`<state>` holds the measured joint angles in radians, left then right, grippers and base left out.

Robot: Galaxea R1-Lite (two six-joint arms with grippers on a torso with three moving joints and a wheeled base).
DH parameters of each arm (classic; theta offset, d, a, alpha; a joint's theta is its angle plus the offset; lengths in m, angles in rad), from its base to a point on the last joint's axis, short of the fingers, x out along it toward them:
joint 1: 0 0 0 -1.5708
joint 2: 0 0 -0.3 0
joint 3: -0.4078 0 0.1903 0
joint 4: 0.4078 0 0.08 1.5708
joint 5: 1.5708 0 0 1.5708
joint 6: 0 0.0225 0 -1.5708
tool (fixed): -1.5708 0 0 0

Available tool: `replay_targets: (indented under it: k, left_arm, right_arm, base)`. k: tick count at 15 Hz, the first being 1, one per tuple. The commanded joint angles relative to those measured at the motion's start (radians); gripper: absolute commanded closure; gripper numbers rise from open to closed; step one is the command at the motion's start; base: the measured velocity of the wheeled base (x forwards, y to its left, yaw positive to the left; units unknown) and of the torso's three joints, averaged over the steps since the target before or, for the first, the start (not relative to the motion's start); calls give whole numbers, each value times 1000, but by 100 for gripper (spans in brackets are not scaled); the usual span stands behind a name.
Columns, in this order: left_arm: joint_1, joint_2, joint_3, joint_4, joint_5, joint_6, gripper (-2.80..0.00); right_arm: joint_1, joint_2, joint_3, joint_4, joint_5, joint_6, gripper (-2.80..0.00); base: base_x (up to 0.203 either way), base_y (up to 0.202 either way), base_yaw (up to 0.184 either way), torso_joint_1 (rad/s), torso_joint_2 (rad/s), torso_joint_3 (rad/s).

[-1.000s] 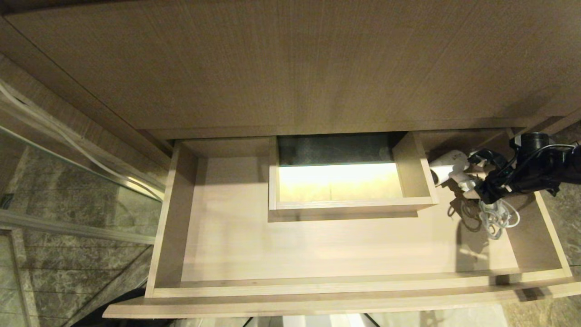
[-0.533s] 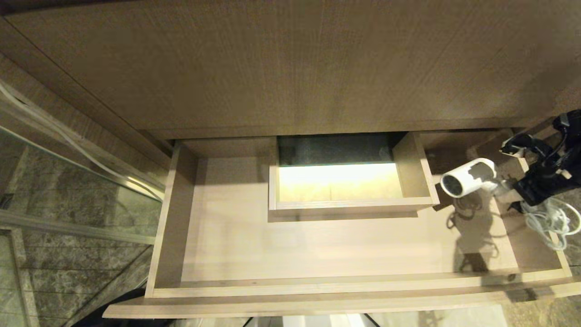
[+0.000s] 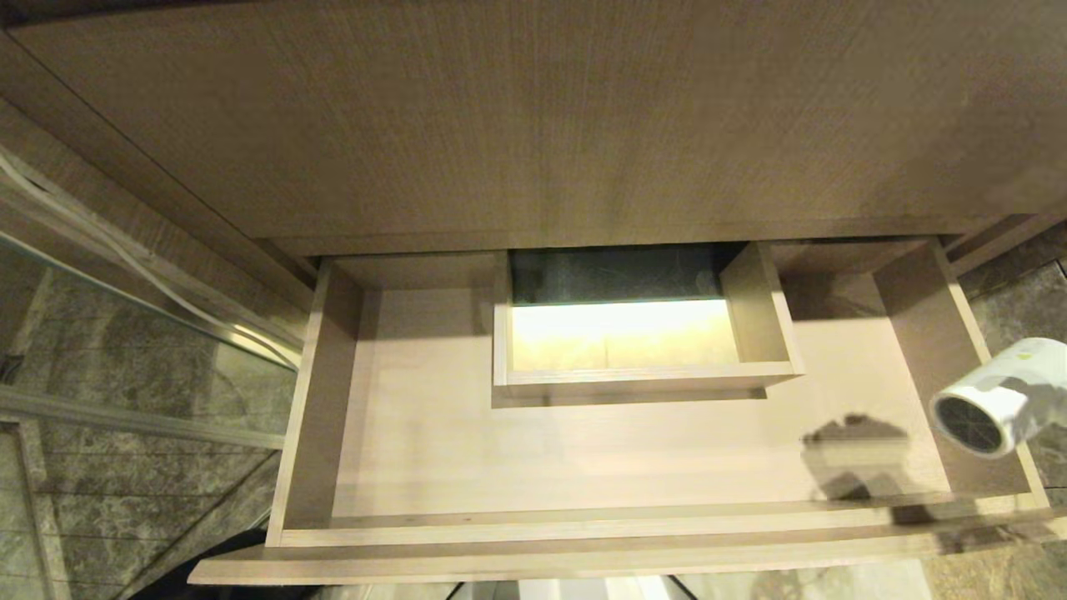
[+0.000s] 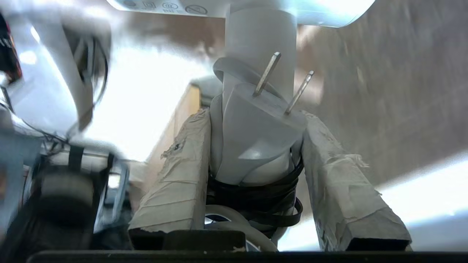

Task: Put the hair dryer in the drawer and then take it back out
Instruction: Place it on the countertop

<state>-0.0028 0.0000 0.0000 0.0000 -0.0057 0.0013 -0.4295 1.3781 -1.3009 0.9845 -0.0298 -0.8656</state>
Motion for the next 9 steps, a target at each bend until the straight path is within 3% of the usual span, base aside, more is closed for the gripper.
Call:
replay_targets:
  k: [1, 3, 5, 8, 9]
  left_arm:
    - [1, 0, 2, 0, 0, 0, 0]
    - [0, 0, 2, 0, 0, 0, 0]
    - [0, 0, 0, 0, 0, 0, 0]
    - [0, 0, 1, 0, 0, 0, 0]
    - [0, 0, 0, 0, 0, 0, 0]
  right_arm:
    - [-22, -302, 26, 47, 10, -33, 0]
    - [-34, -465, 16, 33, 83, -50, 0]
    - [-39, -587, -3, -81, 190, -48, 0]
    - [-41, -684, -13, -382, 458, 54, 0]
    - [-41, -695, -18, -429, 477, 96, 0]
  base:
    - [0, 0, 0, 0, 0, 0]
    - [0, 0, 0, 0, 0, 0]
    - [0, 0, 0, 0, 0, 0]
    - [0, 0, 0, 0, 0, 0]
    - [0, 0, 0, 0, 0, 0]
